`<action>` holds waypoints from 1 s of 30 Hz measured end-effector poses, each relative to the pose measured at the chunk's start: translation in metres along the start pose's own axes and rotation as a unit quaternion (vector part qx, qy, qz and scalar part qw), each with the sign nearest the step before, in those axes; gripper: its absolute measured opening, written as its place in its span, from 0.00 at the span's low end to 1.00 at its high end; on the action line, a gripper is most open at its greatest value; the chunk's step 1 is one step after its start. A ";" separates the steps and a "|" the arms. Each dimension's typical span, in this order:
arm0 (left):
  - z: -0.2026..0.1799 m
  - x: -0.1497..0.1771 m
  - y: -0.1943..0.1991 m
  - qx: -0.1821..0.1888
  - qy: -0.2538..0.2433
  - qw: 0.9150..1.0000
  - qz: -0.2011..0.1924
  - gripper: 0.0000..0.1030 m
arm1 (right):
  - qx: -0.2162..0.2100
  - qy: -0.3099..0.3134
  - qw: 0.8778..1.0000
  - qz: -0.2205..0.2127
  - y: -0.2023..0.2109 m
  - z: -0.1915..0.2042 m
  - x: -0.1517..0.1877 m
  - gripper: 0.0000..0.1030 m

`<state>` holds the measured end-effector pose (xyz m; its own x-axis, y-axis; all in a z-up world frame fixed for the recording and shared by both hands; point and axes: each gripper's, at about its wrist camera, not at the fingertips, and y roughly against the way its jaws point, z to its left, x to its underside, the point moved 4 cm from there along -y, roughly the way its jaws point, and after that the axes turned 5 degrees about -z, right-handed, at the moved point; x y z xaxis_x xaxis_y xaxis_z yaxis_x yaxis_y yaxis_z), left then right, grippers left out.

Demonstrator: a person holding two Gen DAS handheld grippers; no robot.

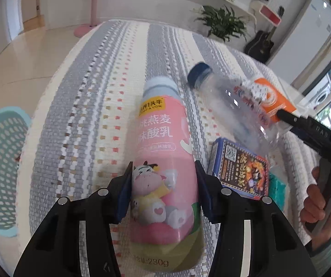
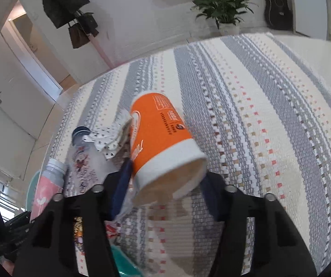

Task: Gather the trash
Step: 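Carry the yogurt bottle and orange cup over the blue wastebasket and release both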

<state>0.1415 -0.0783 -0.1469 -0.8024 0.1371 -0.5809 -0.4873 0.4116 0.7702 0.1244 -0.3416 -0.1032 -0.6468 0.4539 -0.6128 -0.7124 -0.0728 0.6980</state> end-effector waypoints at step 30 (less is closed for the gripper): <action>0.254 0.014 0.162 -0.114 0.217 0.964 -0.098 0.46 | -0.157 0.275 0.948 0.037 0.020 0.373 0.115 0.31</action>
<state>0.1393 0.2194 -0.0972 -0.7320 -0.3340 -0.5937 -0.6672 0.1752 0.7240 0.1370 0.0399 -0.0213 -0.6812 -0.0878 -0.7268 -0.6494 -0.3857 0.6553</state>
